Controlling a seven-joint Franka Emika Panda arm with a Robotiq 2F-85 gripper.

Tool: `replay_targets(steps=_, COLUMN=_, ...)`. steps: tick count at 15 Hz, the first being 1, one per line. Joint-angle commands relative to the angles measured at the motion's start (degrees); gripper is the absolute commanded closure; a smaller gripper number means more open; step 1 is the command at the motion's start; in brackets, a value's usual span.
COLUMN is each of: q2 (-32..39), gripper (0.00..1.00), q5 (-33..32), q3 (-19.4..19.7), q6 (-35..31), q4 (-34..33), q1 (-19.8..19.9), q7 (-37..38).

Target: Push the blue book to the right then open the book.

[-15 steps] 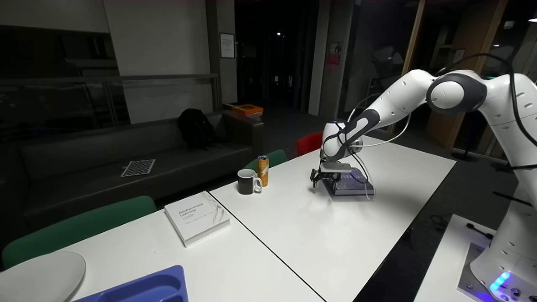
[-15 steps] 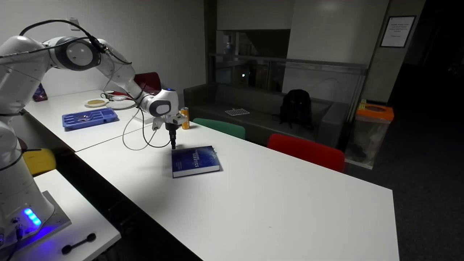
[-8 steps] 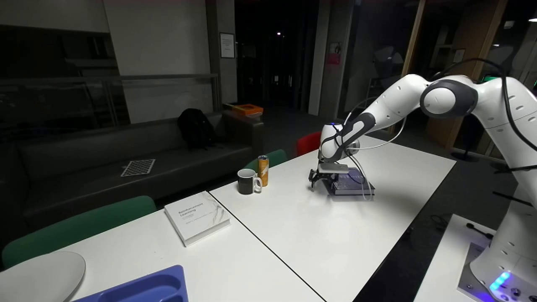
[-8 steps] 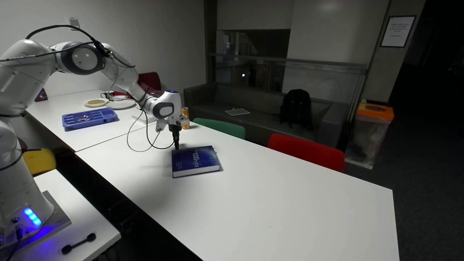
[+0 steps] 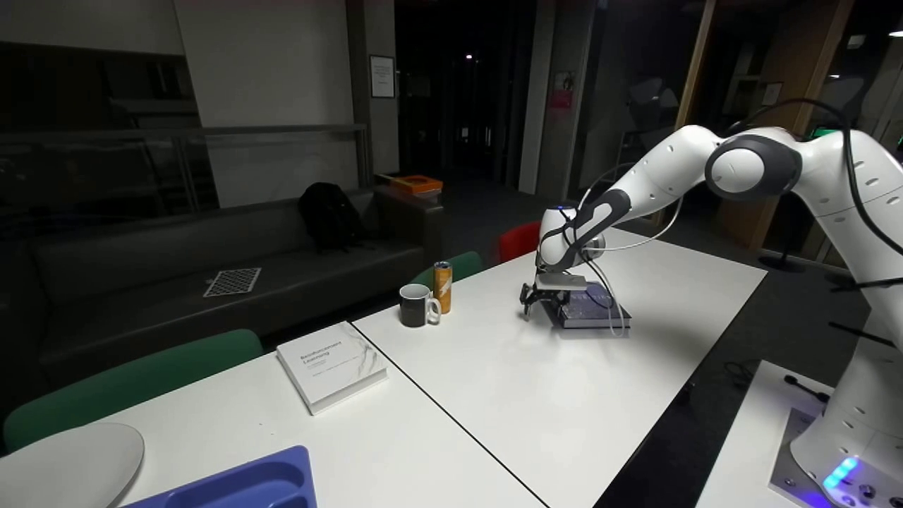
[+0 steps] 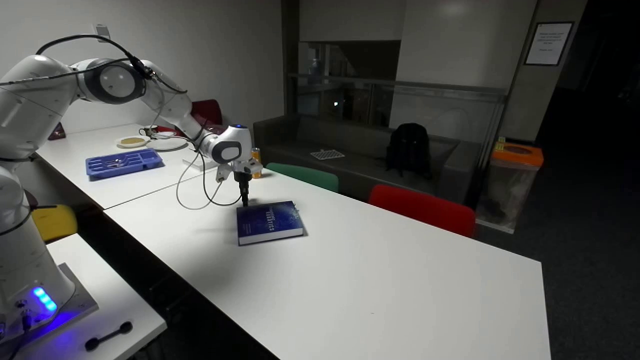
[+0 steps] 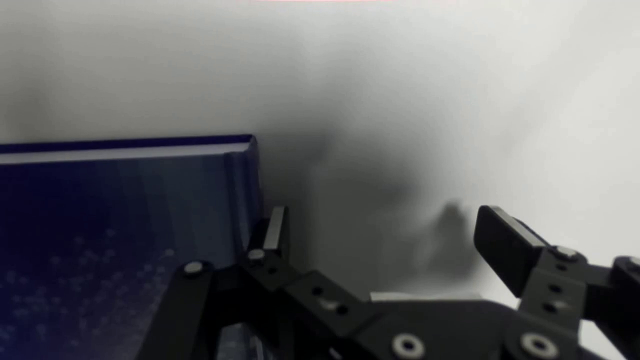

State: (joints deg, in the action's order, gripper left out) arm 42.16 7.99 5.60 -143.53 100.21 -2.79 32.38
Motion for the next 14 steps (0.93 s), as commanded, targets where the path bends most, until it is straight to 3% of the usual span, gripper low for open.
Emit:
replay_targets(steps=1, q2=-3.1, gripper=0.00, q5=2.0, q3=-0.3, q6=1.8, q4=2.4, q1=1.2, q7=-2.0)
replay_targets(steps=14, q2=-7.6, gripper=0.00, q5=5.0, q3=-1.1, q6=2.0, q4=8.9, q1=2.9, q7=-6.1)
